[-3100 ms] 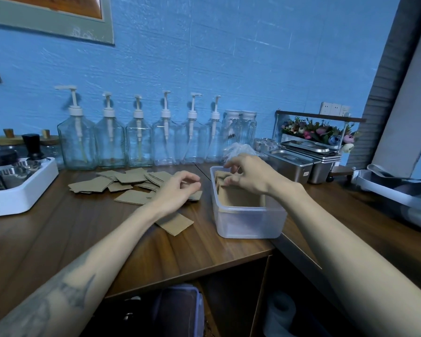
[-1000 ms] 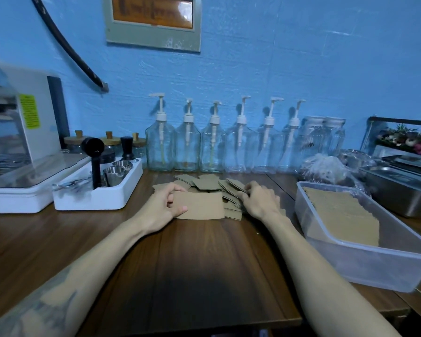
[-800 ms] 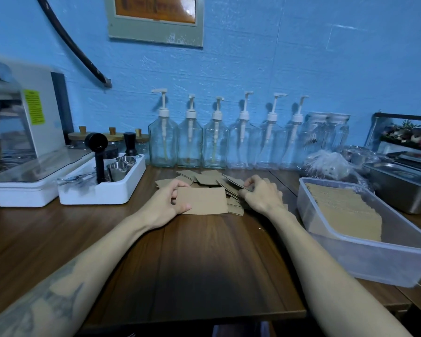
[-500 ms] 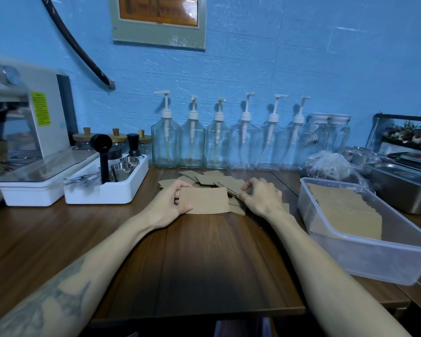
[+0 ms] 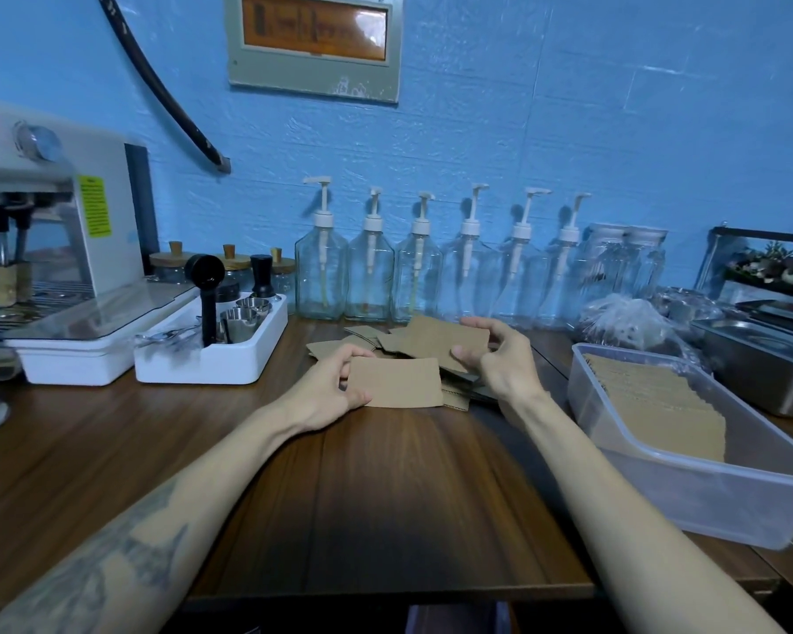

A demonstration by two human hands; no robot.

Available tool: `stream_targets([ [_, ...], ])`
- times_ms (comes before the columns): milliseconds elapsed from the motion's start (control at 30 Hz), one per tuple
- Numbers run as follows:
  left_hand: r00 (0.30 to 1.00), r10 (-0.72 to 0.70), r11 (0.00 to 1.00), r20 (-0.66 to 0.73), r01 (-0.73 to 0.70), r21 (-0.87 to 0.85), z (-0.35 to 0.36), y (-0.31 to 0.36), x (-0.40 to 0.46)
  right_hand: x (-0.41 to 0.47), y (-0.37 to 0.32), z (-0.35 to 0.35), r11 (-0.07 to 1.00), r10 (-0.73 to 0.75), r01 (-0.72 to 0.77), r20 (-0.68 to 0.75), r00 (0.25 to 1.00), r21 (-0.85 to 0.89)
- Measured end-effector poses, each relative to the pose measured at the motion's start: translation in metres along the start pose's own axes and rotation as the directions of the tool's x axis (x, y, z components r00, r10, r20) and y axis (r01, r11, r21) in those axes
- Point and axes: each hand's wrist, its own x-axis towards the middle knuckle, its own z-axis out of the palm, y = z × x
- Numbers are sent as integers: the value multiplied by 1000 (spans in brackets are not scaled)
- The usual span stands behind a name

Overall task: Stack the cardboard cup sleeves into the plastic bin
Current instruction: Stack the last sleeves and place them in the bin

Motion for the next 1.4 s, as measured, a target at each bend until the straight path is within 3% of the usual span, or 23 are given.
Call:
stream_targets([
  [133, 999, -31, 998, 42, 33, -49, -2, 1, 0, -1, -2, 1, 994, -52, 63, -119, 991, 86],
  [233, 998, -38, 996, 46, 41, -74, -2, 2, 0, -1, -3, 0, 989, -78, 90, -104, 992, 120],
  [333, 998, -37, 996, 59, 42, -81, -2, 3, -1, -2, 0, 1, 994, -106, 106, 10, 994, 4],
  [467, 994, -32, 992, 100, 44, -122, -1, 5, -3, -7, 6, 8, 950, -118, 146, 119, 986, -275],
  [600, 997, -11, 987, 77, 23, -157, -2, 8, -4, -11, 9, 13, 918, -152, 208, 182, 971, -339],
  [733, 999, 26, 989, 31, -21, -144, -1, 6, -3, -11, 13, 14, 813, -248, 343, 253, 935, -471],
  [900, 999, 49, 990, 23, -45, -132, 0, 4, -2, -8, 17, 10, 732, -315, 450, 331, 889, -511],
  [1400, 995, 94, 991, 24, -91, -98, 5, 3, 2, -10, 19, 19, 759, -263, 394, 310, 914, -517],
])
